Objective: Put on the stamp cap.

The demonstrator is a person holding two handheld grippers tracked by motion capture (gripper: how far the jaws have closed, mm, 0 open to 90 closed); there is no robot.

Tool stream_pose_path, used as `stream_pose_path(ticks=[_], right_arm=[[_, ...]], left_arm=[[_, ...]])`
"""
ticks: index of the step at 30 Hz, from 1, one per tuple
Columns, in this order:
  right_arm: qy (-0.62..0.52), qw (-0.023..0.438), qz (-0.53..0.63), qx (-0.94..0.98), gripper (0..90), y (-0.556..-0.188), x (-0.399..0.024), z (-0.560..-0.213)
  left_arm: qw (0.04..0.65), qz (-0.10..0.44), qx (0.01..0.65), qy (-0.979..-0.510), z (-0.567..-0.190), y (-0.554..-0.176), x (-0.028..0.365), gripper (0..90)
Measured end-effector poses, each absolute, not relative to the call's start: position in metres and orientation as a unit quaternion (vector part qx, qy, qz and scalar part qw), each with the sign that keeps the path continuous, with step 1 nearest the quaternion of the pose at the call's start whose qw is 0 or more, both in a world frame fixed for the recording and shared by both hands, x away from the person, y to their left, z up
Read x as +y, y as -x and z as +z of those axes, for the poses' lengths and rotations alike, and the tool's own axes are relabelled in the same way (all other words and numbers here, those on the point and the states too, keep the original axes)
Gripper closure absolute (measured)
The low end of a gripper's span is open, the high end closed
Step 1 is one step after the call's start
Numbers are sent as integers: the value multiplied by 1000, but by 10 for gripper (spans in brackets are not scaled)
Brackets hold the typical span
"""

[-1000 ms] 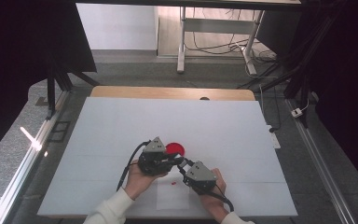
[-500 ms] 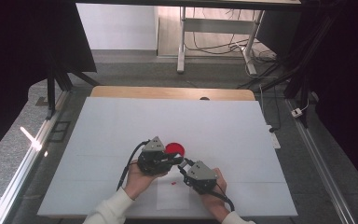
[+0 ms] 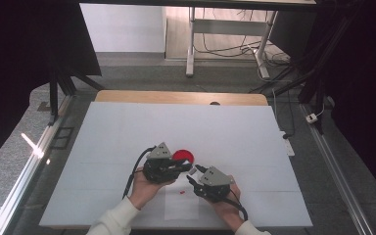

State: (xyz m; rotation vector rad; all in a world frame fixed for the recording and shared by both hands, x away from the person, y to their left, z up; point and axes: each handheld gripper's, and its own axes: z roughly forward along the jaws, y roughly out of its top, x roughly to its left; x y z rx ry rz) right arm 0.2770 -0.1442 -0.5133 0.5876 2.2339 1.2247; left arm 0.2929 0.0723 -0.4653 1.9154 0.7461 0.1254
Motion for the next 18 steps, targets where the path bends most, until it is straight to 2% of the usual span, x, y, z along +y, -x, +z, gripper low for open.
stream_pose_path(ticks=[6, 18], right_arm=[[-216, 233, 463, 827, 487, -276, -157, -511], [-249, 218, 469, 819, 455, -281, -206, -505]], left_arm=[[522, 57, 308, -793, -460, -292, 78, 756], [521, 65, 301, -796, -456, -294, 86, 753]])
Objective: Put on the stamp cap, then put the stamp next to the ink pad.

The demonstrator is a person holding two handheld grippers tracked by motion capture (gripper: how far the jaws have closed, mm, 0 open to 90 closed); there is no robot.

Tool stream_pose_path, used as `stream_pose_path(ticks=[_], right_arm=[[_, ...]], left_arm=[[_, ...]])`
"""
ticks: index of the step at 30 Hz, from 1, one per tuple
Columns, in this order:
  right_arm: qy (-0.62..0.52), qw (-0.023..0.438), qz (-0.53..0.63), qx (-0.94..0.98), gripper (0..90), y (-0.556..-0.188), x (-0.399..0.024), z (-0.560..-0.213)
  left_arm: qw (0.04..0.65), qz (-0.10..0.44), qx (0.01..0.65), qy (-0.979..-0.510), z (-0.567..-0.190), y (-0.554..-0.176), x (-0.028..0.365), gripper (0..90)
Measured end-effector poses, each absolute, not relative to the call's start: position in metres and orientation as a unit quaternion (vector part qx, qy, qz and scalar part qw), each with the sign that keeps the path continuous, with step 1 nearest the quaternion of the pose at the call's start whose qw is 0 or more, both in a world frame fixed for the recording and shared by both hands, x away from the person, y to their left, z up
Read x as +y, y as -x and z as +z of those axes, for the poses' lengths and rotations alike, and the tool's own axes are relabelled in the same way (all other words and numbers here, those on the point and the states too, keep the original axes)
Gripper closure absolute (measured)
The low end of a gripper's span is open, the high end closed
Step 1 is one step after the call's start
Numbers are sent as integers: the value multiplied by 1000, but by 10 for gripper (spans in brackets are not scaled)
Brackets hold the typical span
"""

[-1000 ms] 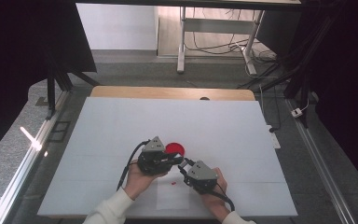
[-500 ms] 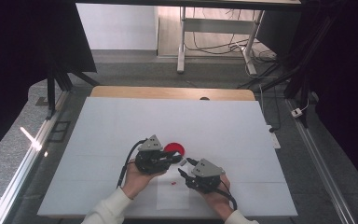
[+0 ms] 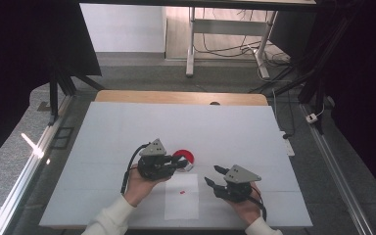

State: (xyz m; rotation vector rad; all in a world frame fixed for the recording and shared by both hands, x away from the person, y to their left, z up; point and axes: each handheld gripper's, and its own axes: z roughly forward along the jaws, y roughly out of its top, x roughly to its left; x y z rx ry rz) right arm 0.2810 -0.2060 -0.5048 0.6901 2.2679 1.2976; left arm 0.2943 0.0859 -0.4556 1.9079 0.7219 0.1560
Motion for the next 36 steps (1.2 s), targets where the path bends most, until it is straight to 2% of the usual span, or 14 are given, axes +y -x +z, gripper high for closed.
stream_pose_path(ticks=[16, 25, 28, 36], right_arm=[[-304, 241, 451, 804, 451, -273, -287, -504], [-304, 242, 449, 805, 450, -277, -289, -506], [-305, 242, 449, 804, 448, -277, -289, -506], [-303, 245, 448, 805, 447, -278, -288, -506]], left_arm=[[510, 73, 307, -800, -453, -301, 101, 753], [502, 88, 317, -800, -451, -305, 110, 751], [488, 108, 321, -804, -454, -307, 112, 751], [486, 112, 330, -802, -456, -311, 116, 751]])
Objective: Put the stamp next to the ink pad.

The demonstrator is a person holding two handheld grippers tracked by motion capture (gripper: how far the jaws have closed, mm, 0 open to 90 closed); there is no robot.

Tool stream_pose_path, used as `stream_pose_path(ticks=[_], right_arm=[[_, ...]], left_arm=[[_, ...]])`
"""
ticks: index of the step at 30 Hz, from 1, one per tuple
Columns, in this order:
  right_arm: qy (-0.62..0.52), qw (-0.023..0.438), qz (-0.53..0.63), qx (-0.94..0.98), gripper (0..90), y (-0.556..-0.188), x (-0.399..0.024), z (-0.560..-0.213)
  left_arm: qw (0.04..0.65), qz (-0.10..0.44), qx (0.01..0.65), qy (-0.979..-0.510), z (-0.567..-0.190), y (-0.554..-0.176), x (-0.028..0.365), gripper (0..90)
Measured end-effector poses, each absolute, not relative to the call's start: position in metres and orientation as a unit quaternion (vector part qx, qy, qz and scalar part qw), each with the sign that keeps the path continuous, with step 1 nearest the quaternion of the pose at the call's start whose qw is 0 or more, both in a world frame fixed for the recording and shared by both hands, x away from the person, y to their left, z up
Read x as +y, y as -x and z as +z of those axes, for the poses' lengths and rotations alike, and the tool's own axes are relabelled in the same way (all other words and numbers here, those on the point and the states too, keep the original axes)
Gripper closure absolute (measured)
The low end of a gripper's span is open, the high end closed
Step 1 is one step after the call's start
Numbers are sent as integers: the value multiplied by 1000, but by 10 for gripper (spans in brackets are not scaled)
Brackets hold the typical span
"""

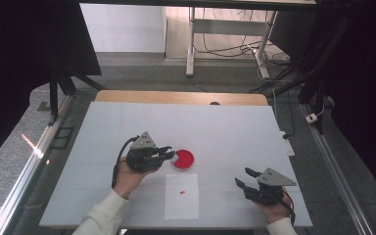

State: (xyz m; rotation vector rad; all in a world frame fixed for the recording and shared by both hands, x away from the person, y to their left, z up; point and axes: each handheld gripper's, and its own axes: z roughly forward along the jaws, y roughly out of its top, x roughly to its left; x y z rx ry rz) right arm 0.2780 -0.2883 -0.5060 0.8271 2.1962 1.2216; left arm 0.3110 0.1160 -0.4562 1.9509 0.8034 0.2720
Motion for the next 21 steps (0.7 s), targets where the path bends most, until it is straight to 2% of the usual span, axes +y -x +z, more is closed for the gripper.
stream_pose_path(ticks=[21], right_arm=[[-305, 246, 440, 808, 445, -279, -286, -509]], left_arm=[[411, 154, 371, -819, -483, -340, 120, 749]])
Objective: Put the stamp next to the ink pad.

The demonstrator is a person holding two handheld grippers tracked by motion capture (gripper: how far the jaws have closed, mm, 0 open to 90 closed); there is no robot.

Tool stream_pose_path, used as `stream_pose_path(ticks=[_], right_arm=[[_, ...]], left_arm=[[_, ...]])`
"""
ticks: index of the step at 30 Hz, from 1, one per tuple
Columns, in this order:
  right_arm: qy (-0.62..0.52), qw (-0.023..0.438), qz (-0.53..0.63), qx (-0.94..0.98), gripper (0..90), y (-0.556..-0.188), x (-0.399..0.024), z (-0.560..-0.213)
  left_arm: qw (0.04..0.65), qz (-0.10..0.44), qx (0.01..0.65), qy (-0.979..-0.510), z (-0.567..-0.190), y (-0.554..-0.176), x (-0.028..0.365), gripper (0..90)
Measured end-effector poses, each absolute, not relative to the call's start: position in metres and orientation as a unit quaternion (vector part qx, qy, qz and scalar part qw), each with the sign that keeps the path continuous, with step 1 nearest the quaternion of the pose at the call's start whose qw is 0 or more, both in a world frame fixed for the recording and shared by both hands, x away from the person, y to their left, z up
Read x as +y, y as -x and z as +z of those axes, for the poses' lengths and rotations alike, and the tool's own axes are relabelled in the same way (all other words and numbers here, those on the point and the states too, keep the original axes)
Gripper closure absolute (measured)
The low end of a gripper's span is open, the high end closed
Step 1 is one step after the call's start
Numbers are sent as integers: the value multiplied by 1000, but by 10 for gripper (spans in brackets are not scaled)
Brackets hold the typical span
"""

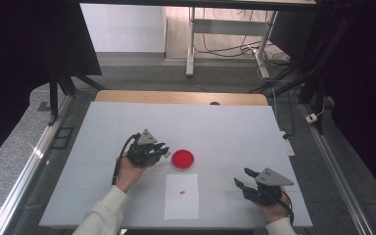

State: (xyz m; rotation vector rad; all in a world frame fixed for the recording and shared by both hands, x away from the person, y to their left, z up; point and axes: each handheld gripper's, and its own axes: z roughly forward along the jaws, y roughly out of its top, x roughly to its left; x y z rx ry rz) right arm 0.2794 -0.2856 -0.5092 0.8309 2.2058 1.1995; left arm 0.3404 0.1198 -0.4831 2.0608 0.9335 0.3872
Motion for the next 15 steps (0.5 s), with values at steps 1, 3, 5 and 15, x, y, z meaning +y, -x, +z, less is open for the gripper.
stream_pose_path(ticks=[1, 3, 5, 15], right_arm=[[-304, 246, 439, 809, 445, -279, -286, -509], [-305, 246, 438, 809, 445, -279, -286, -509], [-306, 247, 437, 809, 445, -279, -286, -509], [-303, 250, 433, 811, 445, -280, -286, -510]], left_arm=[[408, 152, 372, -820, -485, -342, 119, 748], [398, 156, 373, -823, -488, -344, 118, 748], [387, 158, 377, -826, -491, -346, 117, 747], [366, 156, 384, -834, -498, -352, 116, 746]])
